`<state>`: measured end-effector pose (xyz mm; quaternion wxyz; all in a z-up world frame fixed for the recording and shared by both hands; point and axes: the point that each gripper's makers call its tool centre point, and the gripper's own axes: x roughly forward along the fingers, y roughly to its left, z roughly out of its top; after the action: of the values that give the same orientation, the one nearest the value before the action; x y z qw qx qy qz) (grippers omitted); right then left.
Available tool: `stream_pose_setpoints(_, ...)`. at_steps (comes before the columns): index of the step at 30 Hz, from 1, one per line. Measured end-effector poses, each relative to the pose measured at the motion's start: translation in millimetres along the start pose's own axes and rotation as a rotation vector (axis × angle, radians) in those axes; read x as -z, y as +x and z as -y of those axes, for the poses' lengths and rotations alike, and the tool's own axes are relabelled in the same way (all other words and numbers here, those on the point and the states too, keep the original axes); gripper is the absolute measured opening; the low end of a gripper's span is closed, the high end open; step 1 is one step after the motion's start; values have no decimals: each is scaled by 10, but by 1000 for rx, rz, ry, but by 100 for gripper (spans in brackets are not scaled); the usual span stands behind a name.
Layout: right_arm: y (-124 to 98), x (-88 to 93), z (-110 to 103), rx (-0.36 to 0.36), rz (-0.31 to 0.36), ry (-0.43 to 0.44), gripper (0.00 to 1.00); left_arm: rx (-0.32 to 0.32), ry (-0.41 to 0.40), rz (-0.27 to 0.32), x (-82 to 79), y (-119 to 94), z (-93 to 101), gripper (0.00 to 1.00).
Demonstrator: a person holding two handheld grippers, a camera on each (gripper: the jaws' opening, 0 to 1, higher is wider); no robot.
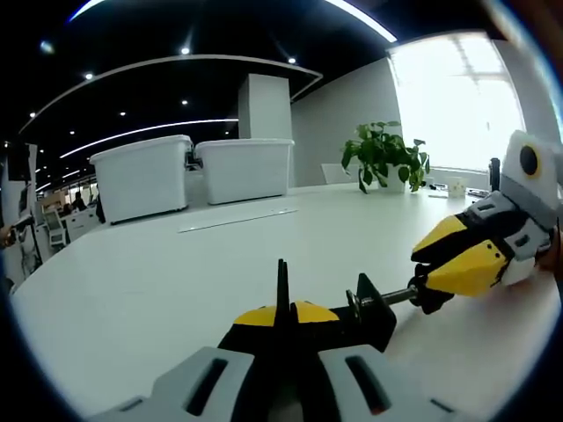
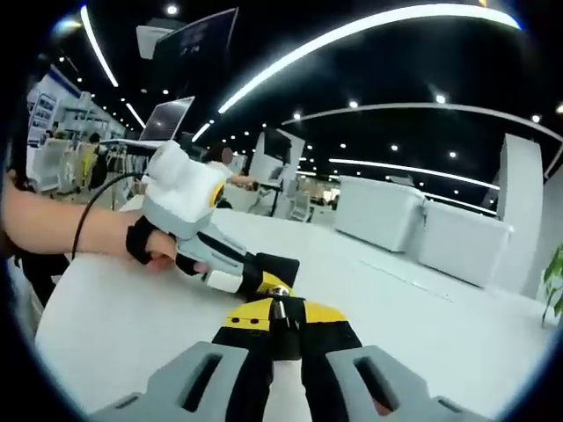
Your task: Clamp the fixed fixture on the desktop, loosen the retaining clip, secure it to the edge of the desk, and tighten the retaining clip.
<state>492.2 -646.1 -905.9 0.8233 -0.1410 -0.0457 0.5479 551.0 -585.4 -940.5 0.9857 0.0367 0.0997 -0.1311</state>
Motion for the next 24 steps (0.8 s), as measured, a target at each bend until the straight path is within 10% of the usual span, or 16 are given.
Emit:
stream_pose_setpoints(5,27,51,92,29,-12,51,28,-2,-5,-5,7,5,-8,5)
stream_pose_setpoints(14,-1,75,70,8,-18,161,23,-1,-5,-5,6,9,-10,5)
stream_pose_setpoints(24,-10,56,25,13,-22,10,22,-1,-4,-4,3,7,-12,5)
